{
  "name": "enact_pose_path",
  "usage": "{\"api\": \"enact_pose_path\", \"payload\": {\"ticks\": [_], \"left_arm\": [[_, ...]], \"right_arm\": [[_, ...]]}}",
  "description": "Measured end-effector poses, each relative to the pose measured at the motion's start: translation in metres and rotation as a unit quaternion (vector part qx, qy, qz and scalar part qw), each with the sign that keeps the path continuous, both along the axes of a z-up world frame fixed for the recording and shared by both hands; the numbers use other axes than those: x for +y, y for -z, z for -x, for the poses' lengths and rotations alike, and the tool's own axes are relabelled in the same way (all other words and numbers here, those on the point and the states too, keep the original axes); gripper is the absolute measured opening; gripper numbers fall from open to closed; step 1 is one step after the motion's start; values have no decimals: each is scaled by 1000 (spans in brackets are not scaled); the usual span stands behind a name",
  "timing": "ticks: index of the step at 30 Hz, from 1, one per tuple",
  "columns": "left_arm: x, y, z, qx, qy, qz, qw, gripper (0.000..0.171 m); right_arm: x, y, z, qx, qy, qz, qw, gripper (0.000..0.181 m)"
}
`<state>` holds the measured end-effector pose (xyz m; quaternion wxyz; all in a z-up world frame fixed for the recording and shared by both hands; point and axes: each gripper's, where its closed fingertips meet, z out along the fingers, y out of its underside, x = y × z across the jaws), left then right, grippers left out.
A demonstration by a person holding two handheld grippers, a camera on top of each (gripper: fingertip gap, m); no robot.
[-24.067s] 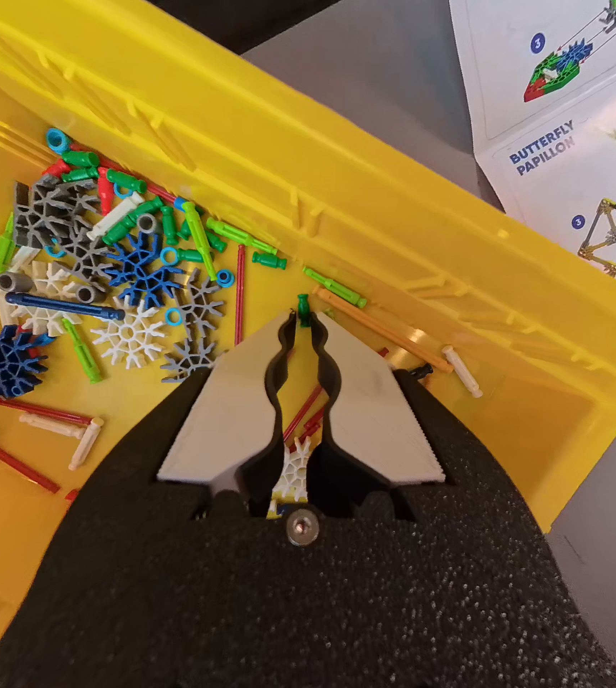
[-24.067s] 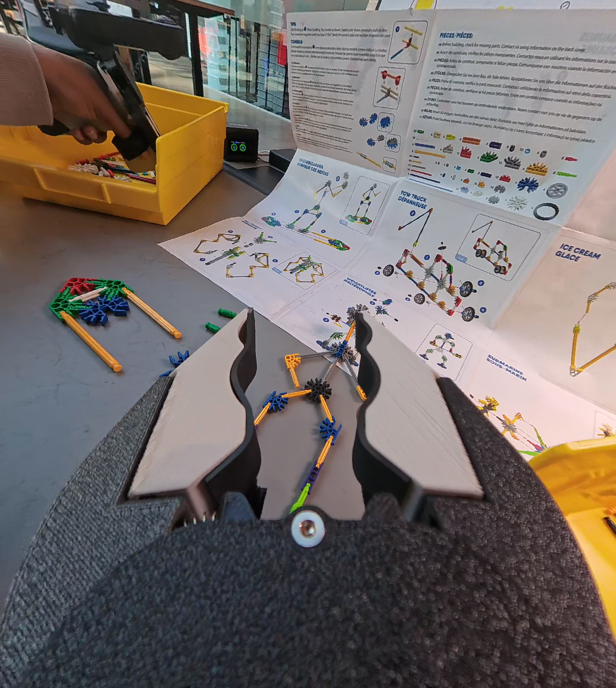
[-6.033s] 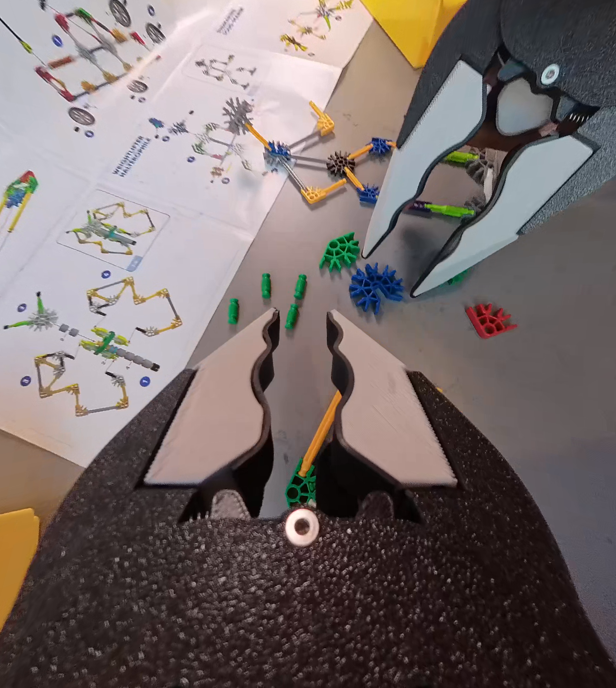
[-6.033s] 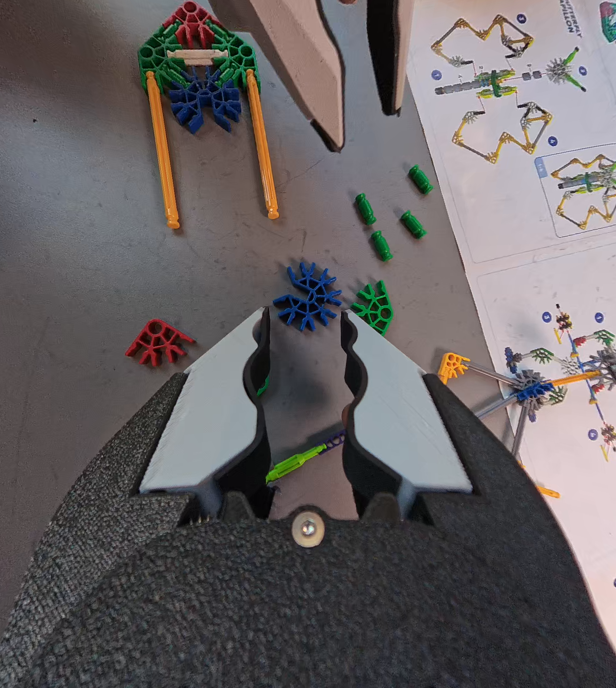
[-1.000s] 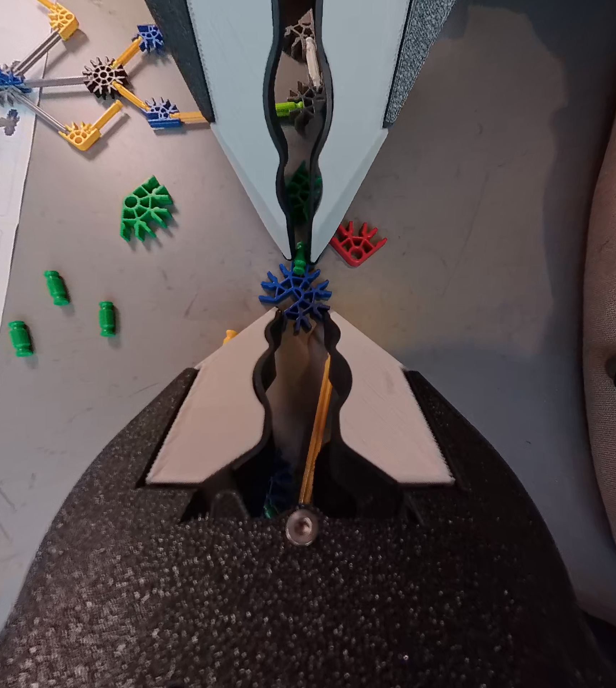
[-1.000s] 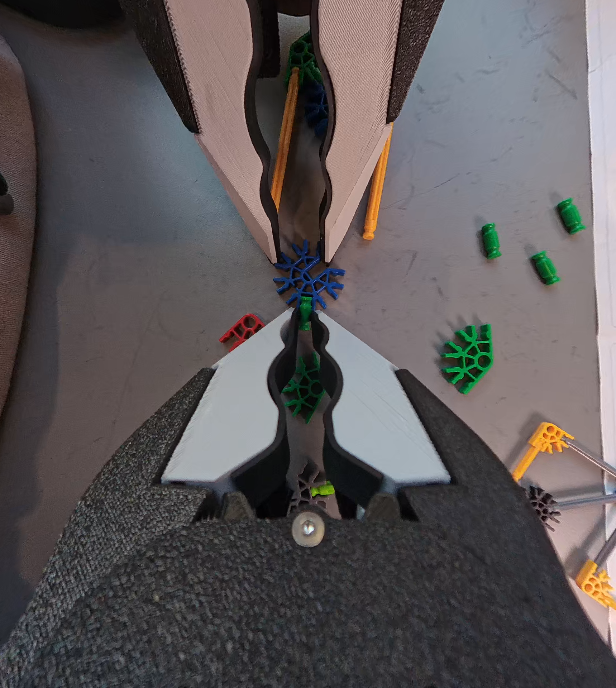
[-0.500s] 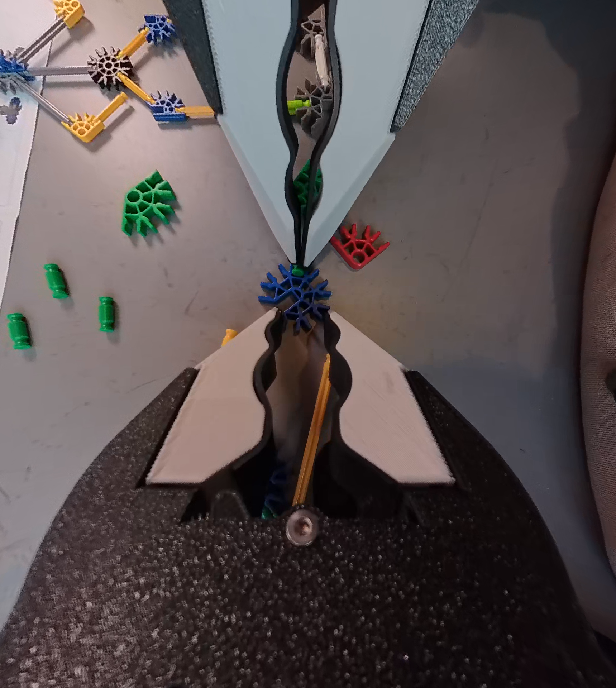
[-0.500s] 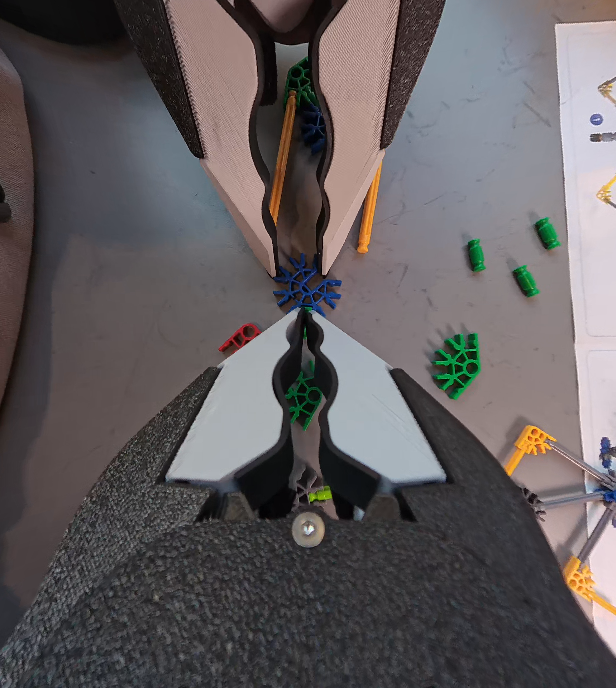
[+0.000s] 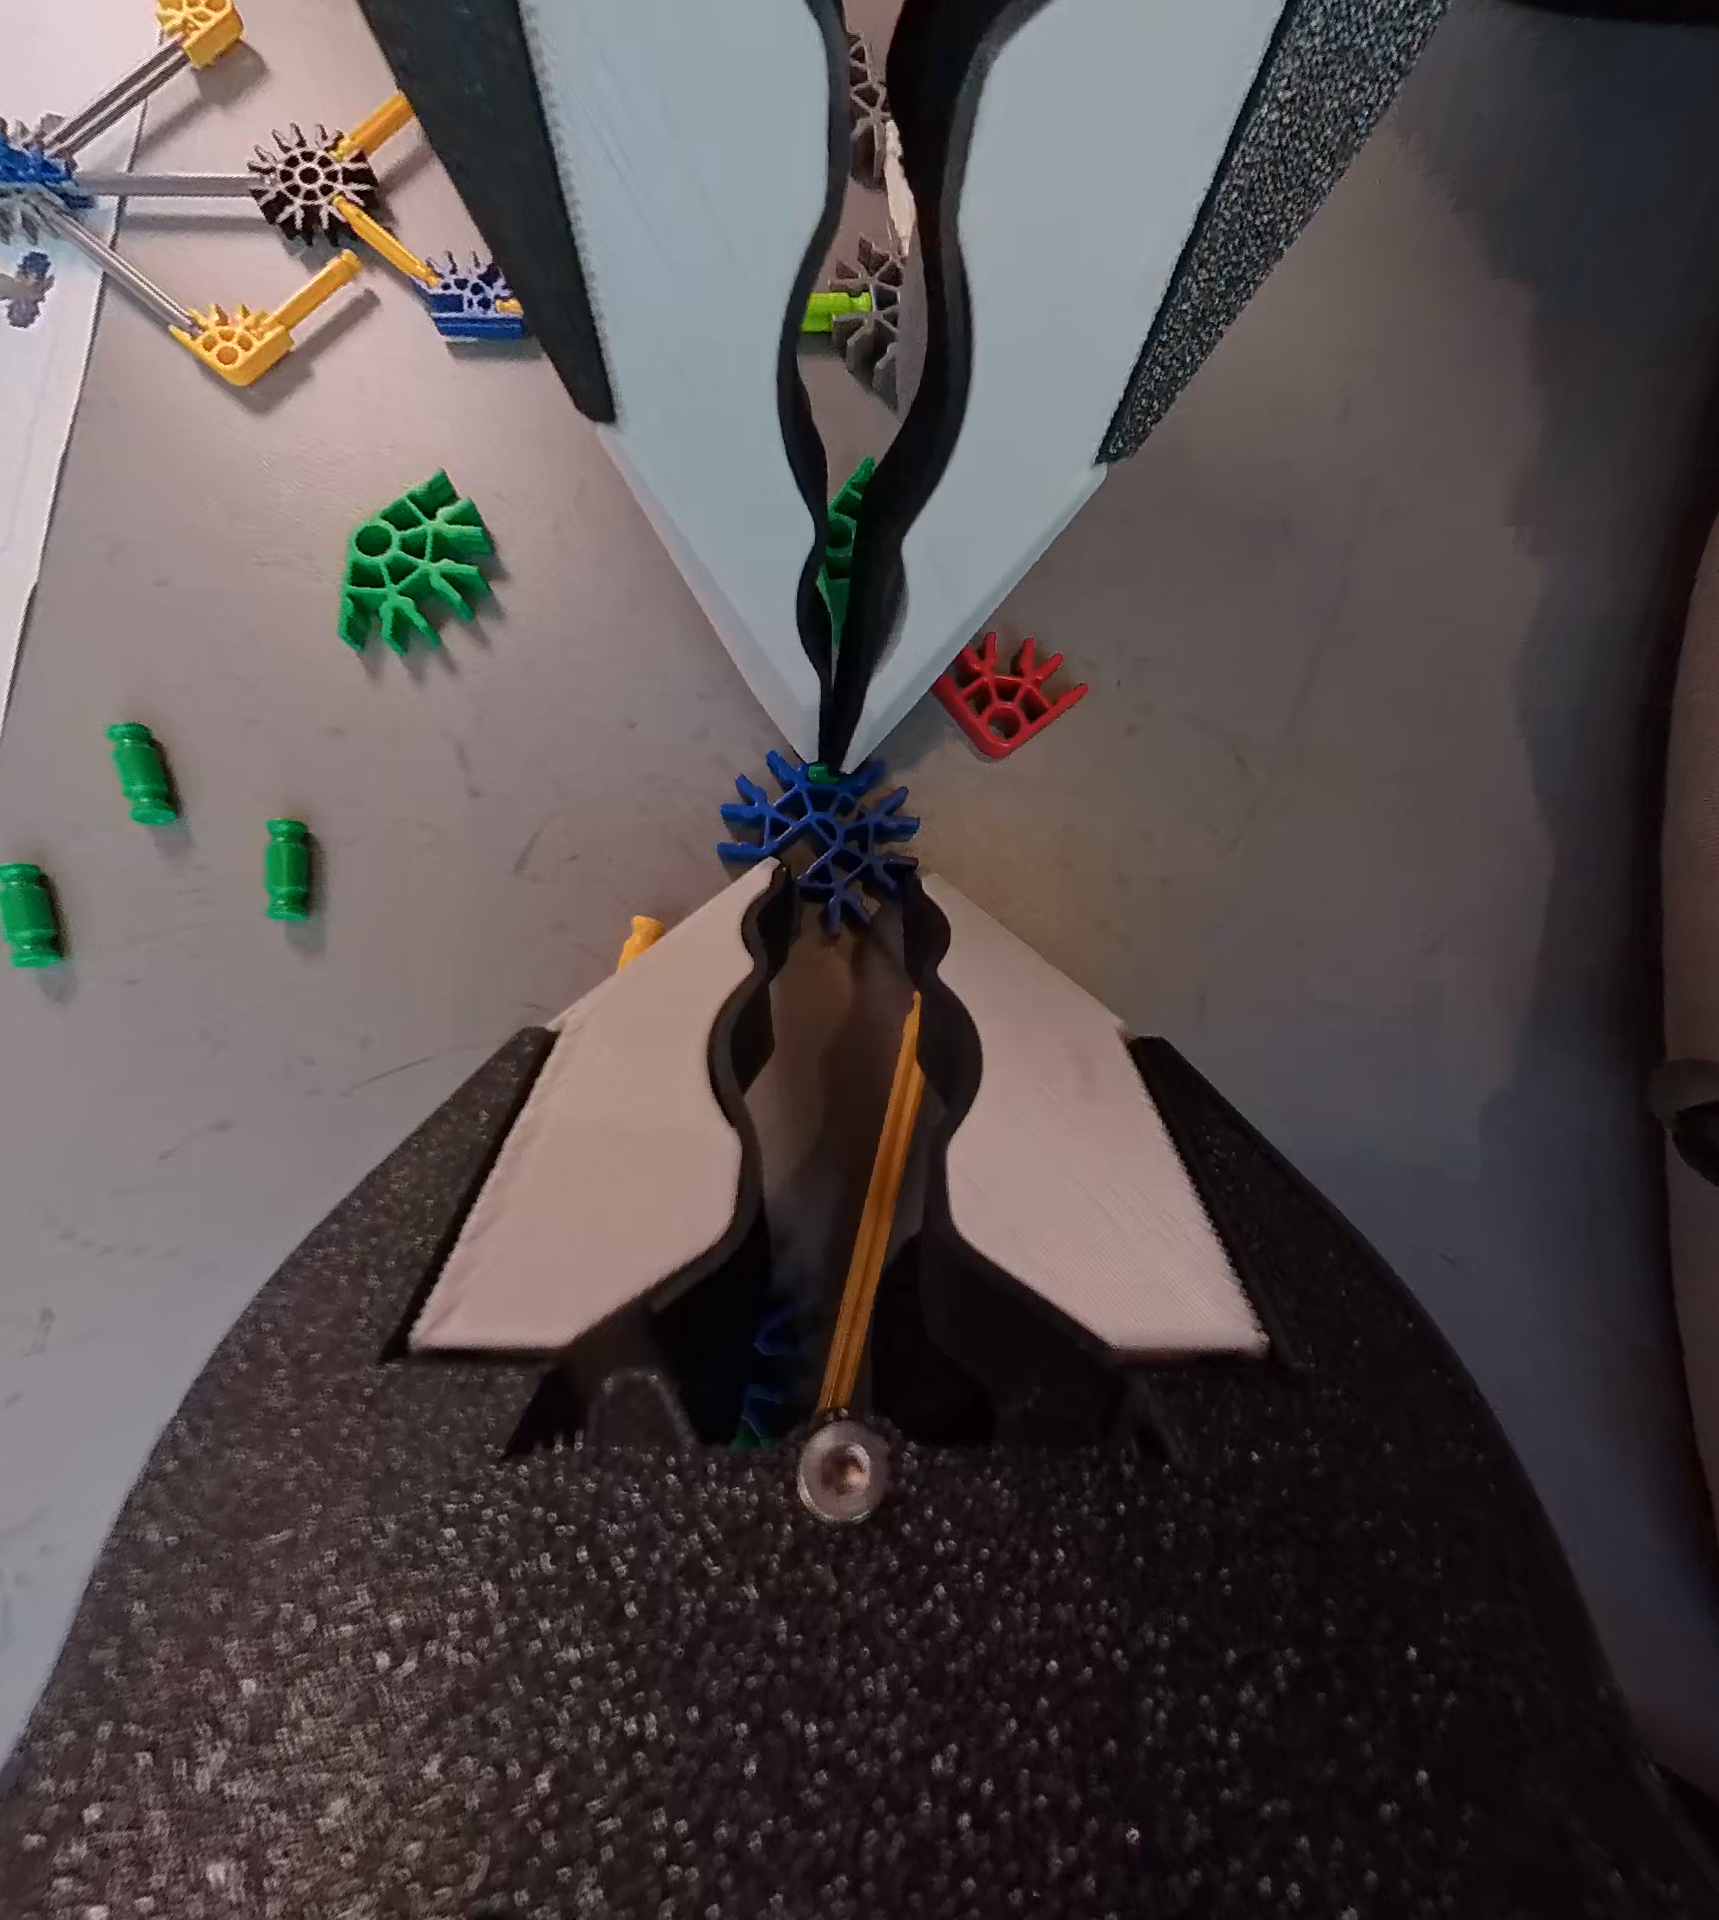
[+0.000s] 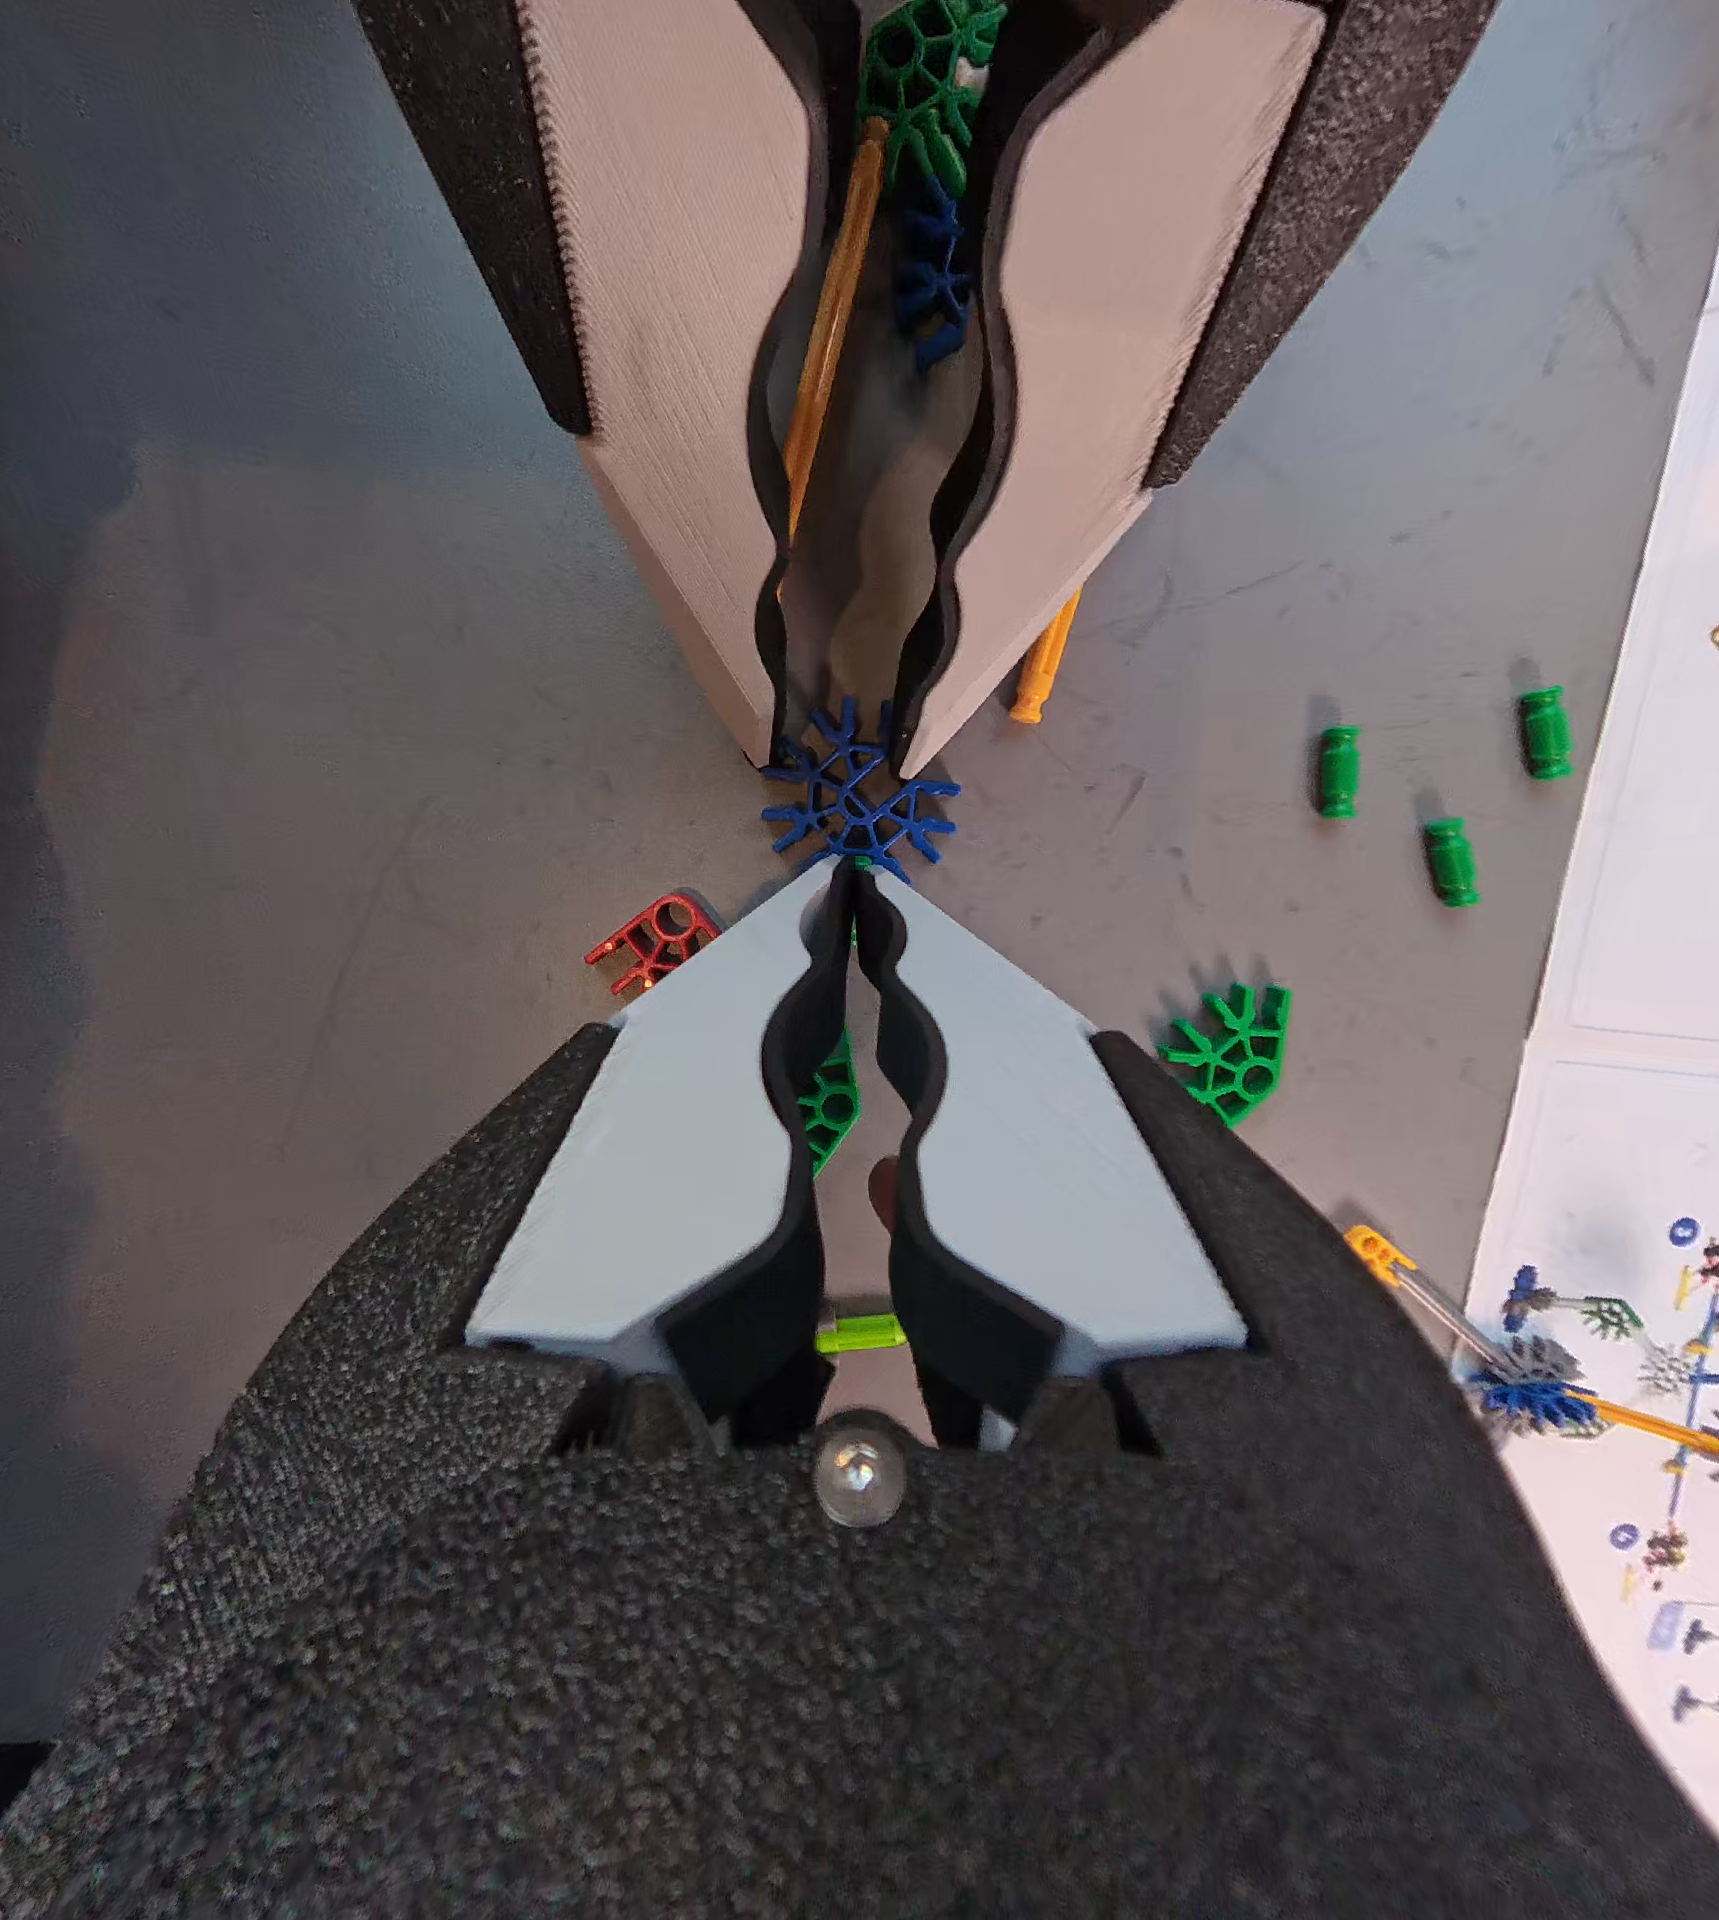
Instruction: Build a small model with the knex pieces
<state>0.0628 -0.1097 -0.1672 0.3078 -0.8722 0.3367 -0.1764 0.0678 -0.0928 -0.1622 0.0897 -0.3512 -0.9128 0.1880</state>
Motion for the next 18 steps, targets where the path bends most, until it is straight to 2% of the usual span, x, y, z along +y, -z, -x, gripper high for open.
{"api": "enact_pose_path", "payload": {"ticks": [1, 12, 18], "left_arm": [[0, 0, 0, -3, 0, 0, 1000, 21], [0, 0, 1, -46, -5, -16, 999, 22], [0, 0, 1, -33, 1, -27, 999, 21]], "right_arm": [[0, 0, 0, -3, -6, -4, 1000, 0], [-1, 1, 0, -5, -23, -26, 999, 0], [-2, 1, 1, -18, -40, -61, 997, 0]]}}
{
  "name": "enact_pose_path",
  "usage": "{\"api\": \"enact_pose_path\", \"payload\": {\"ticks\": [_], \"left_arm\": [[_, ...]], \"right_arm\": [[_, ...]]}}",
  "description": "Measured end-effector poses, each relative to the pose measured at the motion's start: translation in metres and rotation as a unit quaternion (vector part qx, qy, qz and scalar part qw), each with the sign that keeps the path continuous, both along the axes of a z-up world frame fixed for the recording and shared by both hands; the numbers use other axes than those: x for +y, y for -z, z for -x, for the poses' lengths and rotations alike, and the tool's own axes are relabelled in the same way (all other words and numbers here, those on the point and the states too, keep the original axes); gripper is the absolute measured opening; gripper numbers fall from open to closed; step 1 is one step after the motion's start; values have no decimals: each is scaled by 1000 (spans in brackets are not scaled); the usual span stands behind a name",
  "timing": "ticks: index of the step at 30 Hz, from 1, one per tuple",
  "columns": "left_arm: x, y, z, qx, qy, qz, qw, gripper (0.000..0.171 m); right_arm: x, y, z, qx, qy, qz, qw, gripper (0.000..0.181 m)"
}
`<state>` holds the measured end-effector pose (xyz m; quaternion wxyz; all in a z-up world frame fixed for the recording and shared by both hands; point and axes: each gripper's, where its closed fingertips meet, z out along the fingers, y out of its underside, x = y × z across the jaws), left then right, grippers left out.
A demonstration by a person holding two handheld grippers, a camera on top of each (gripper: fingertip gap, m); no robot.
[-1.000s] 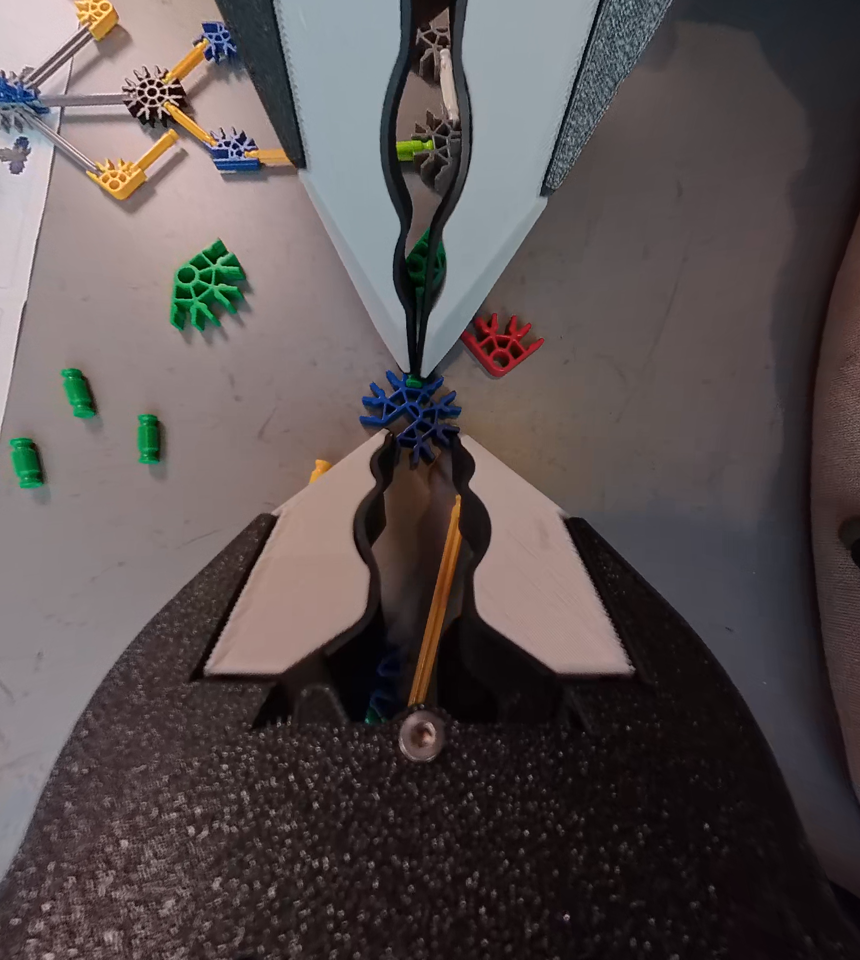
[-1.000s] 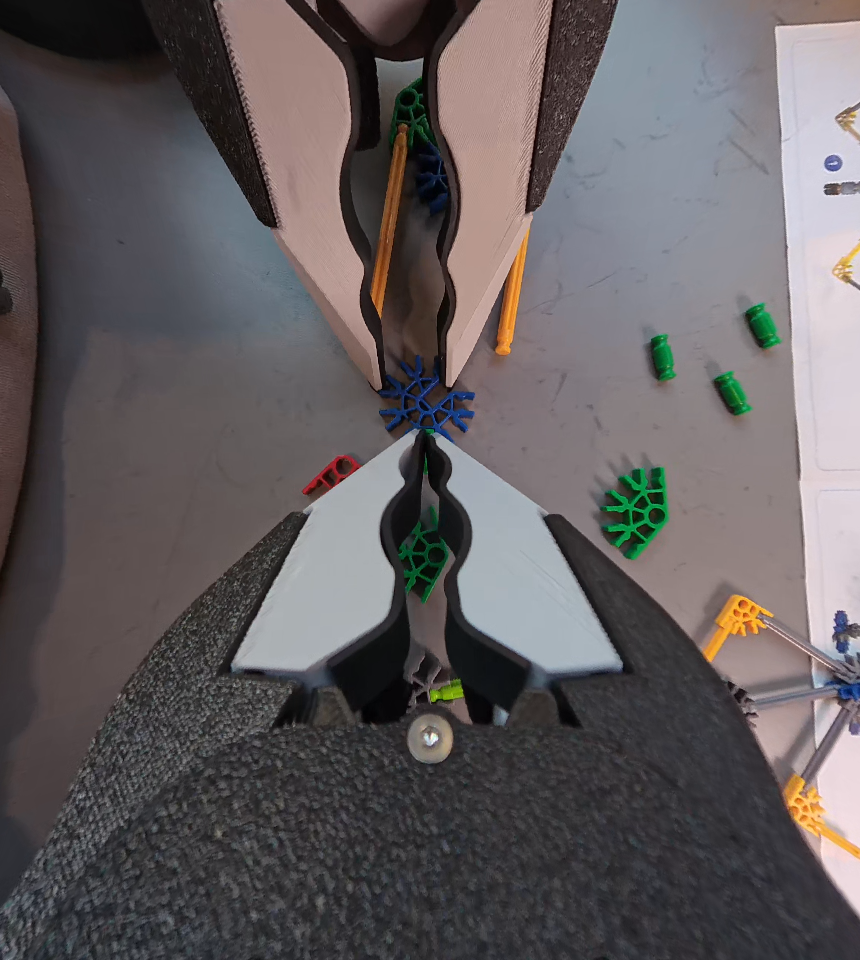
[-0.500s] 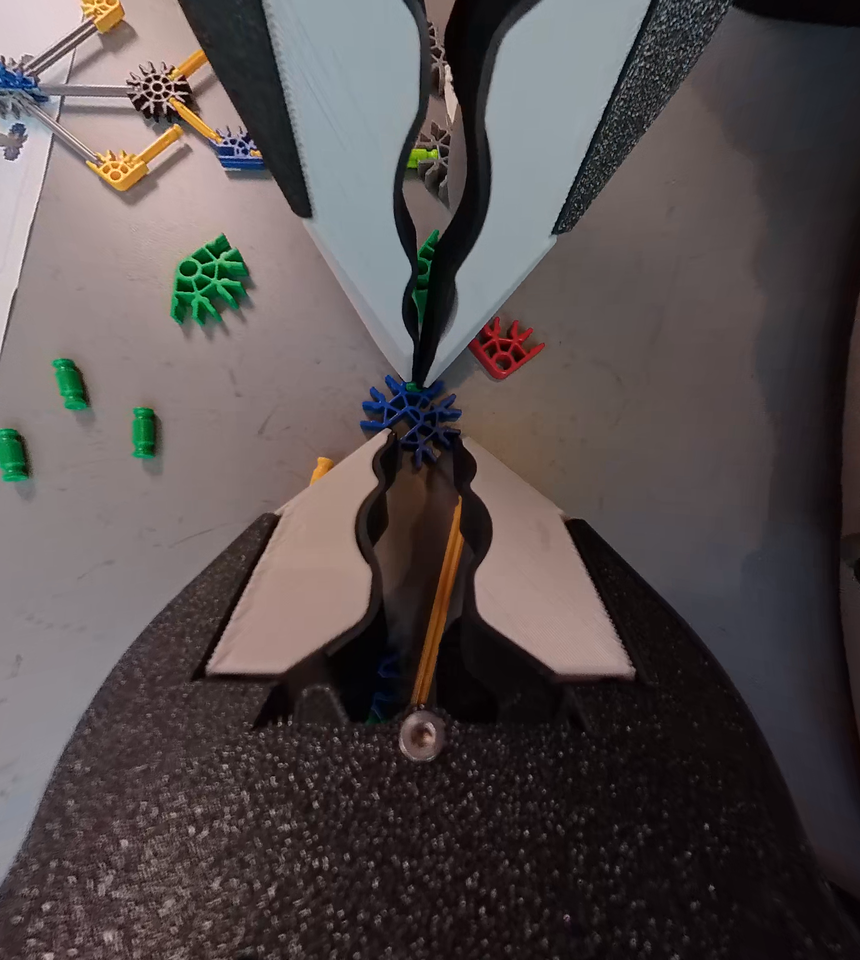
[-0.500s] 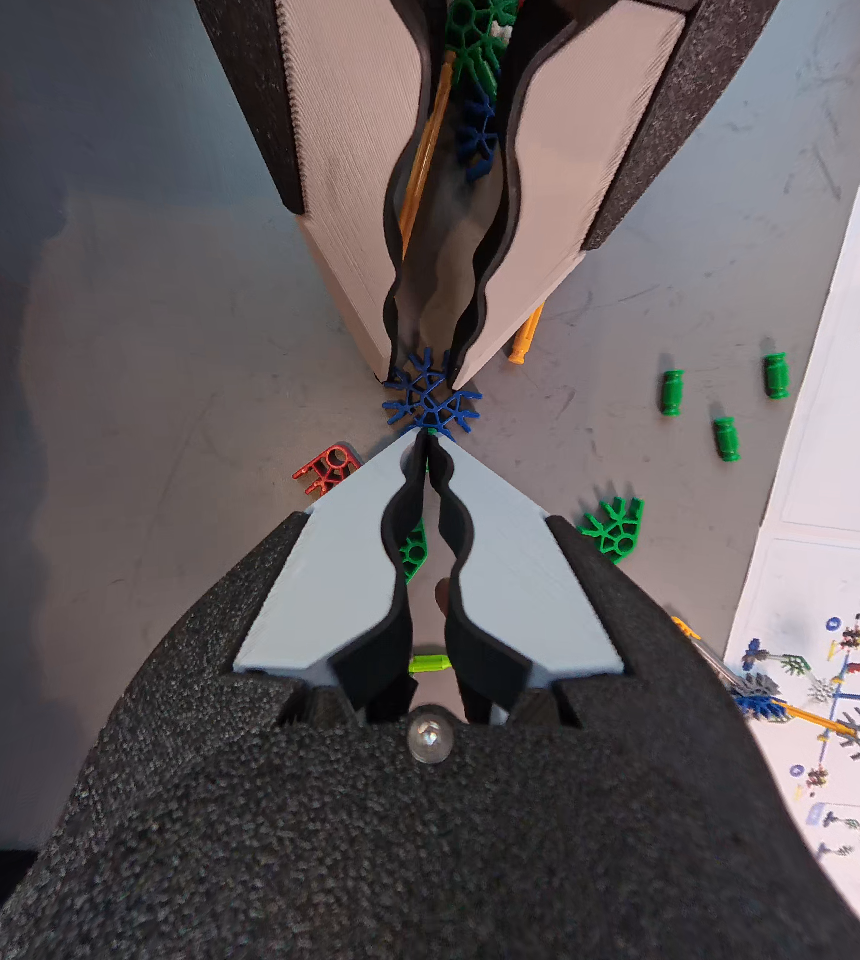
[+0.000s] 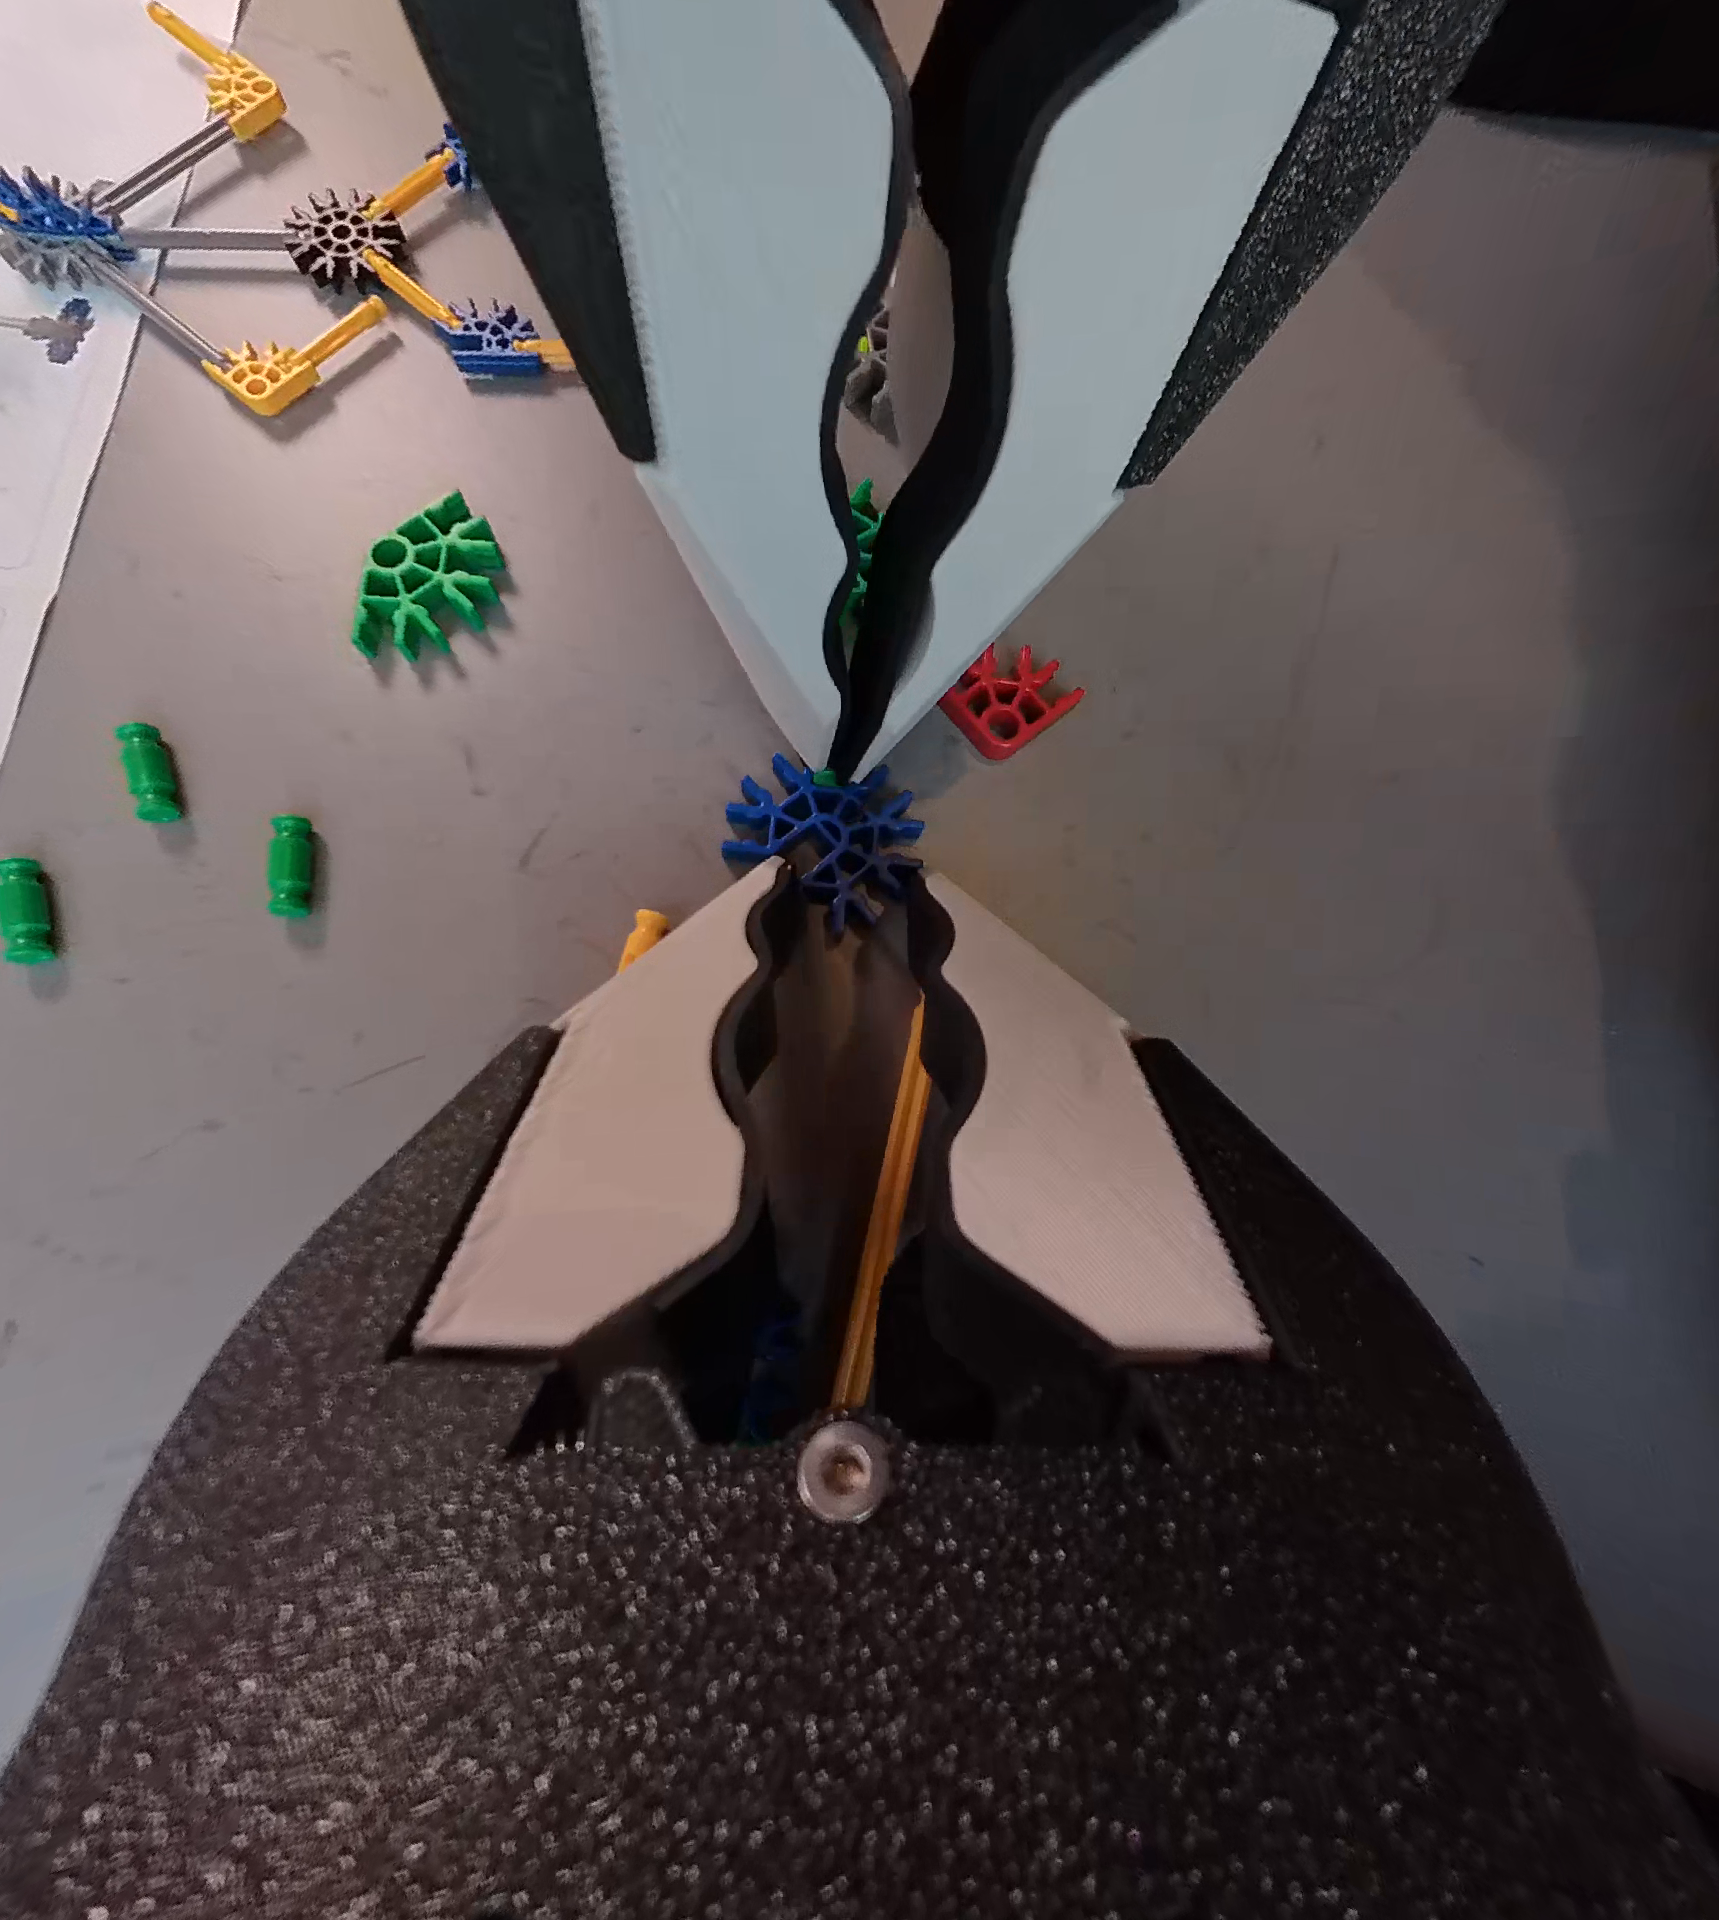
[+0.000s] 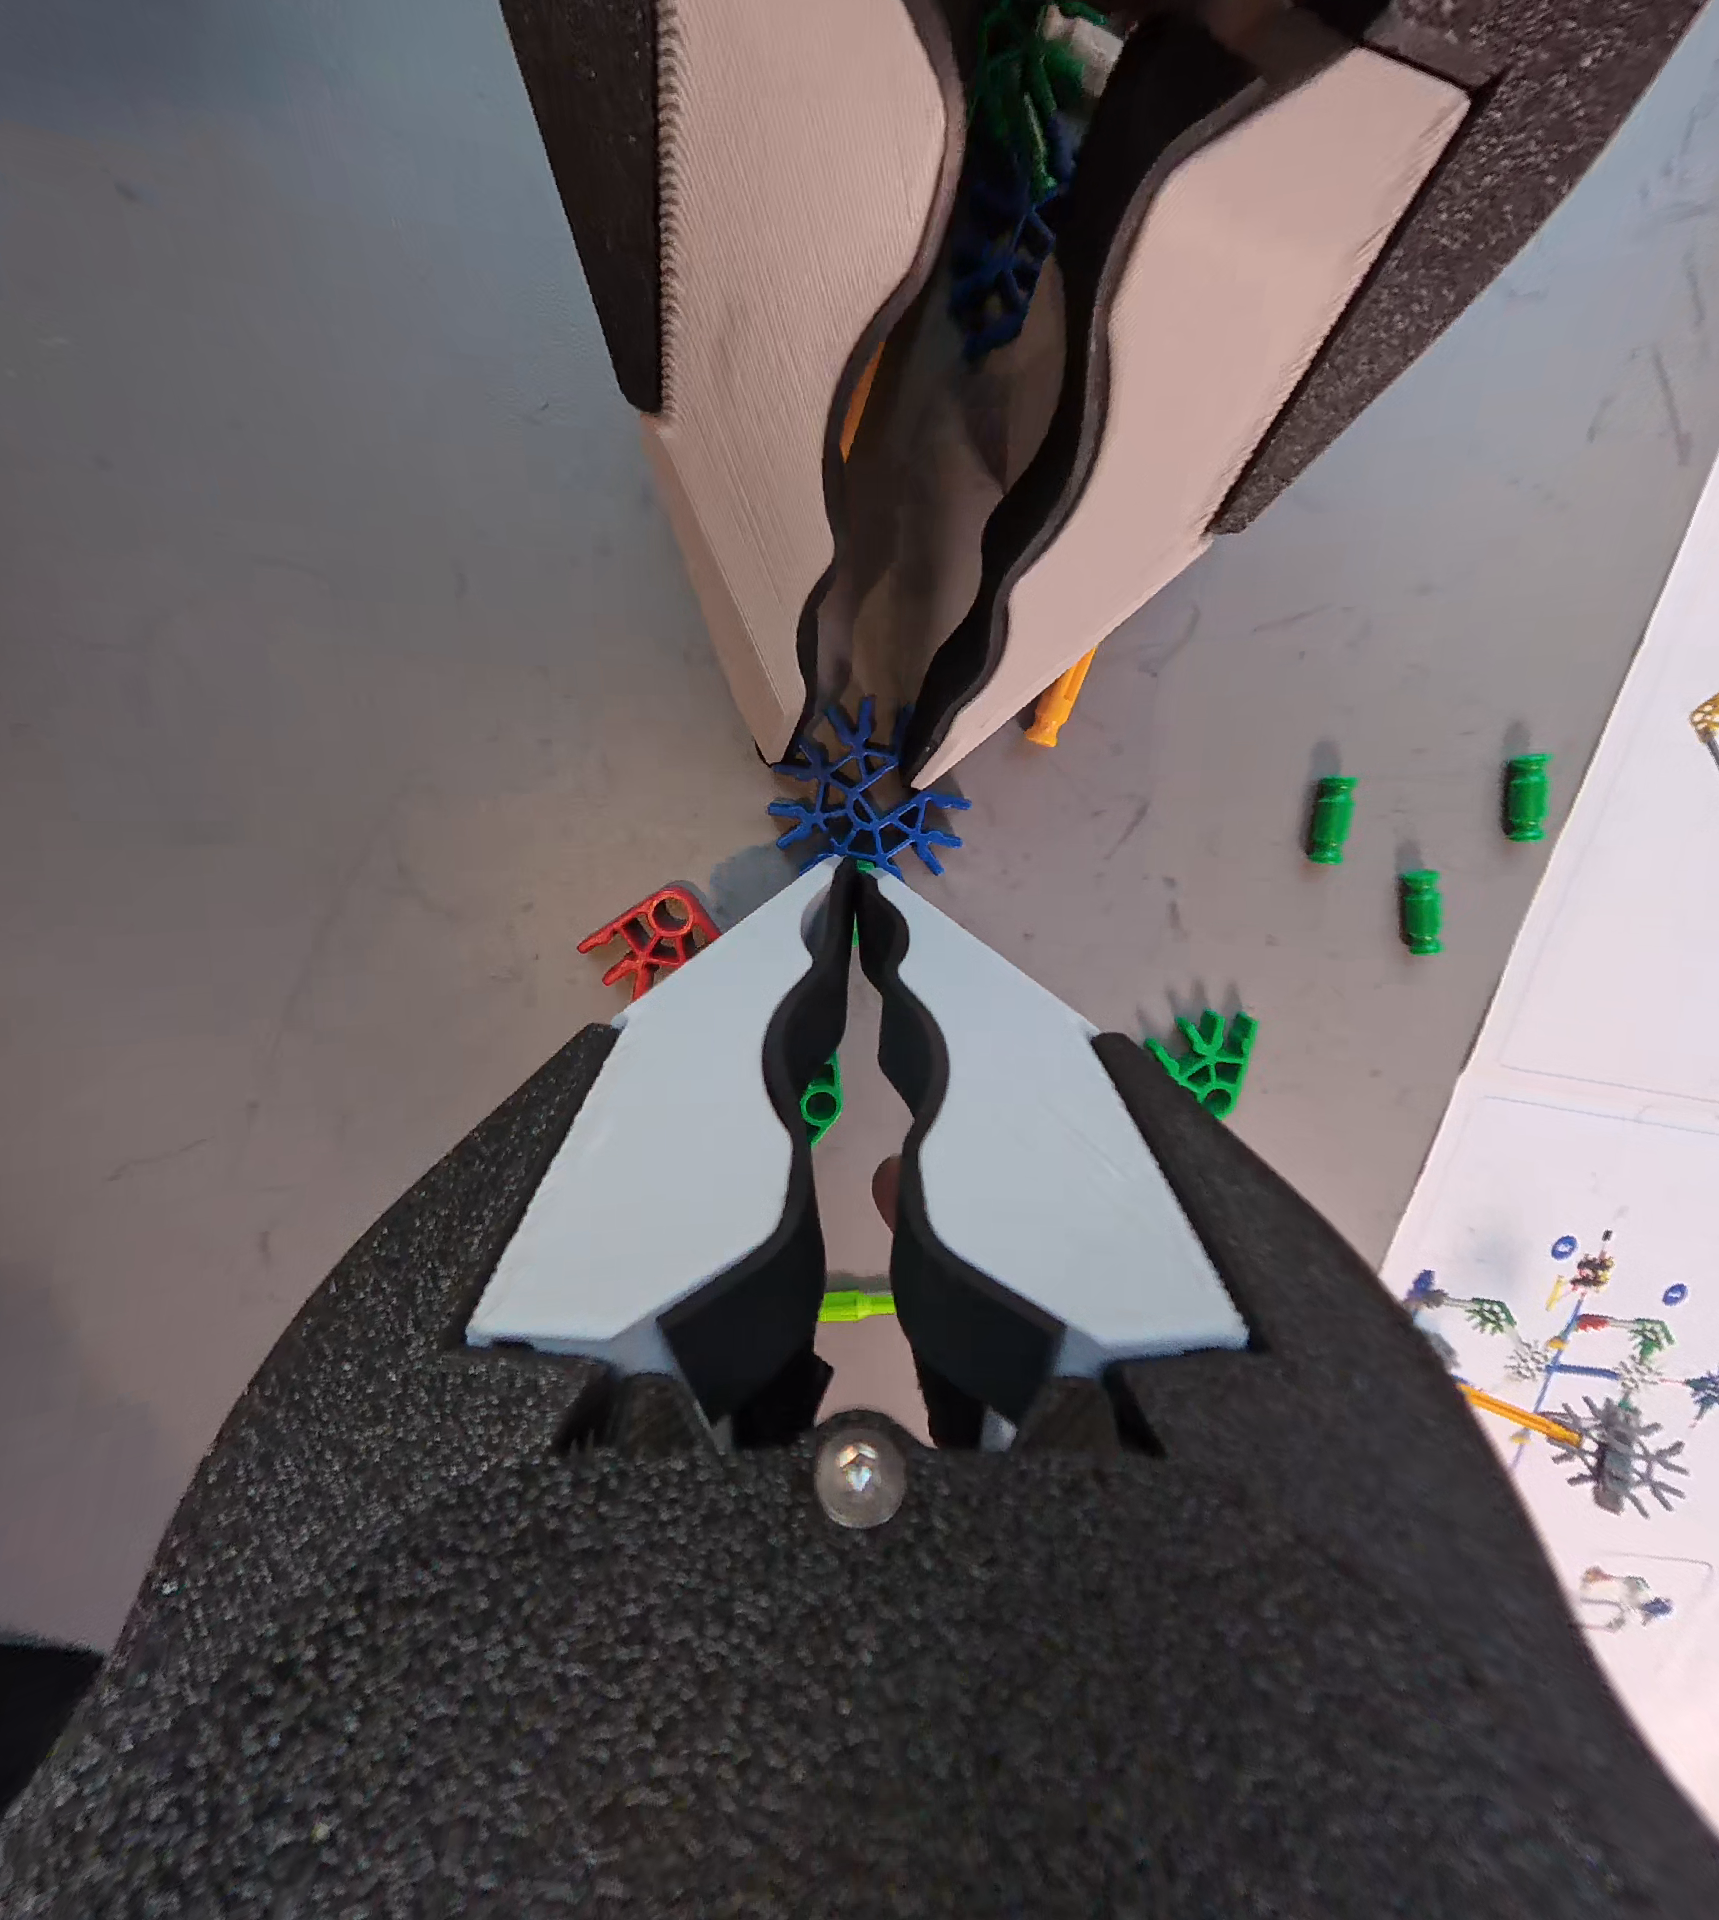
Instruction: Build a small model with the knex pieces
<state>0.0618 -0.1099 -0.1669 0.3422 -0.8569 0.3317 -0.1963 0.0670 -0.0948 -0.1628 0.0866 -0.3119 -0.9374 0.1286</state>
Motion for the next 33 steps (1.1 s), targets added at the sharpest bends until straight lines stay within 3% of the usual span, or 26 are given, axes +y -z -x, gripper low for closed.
{"api": "enact_pose_path", "payload": {"ticks": [9, 15, 20, 29, 33], "left_arm": [[0, 0, 0, -11, -1, -7, 1000, 22], [1, -1, -1, -11, -7, -4, 1000, 21], [2, -1, -2, -13, -18, -3, 1000, 23], [3, -2, -3, -18, -18, -6, 1000, 22], [3, -2, -3, -17, -20, -7, 1000, 21]], "right_arm": [[0, 0, 1, 10, -20, -3, 1000, 0], [42, -37, 37, 98, 123, 79, 984, 14], [76, -21, 61, 118, 174, 96, 973, 19], [81, 0, 91, 69, 111, 93, 987, 20], [75, 5, 88, 45, 98, 96, 989, 5]]}}
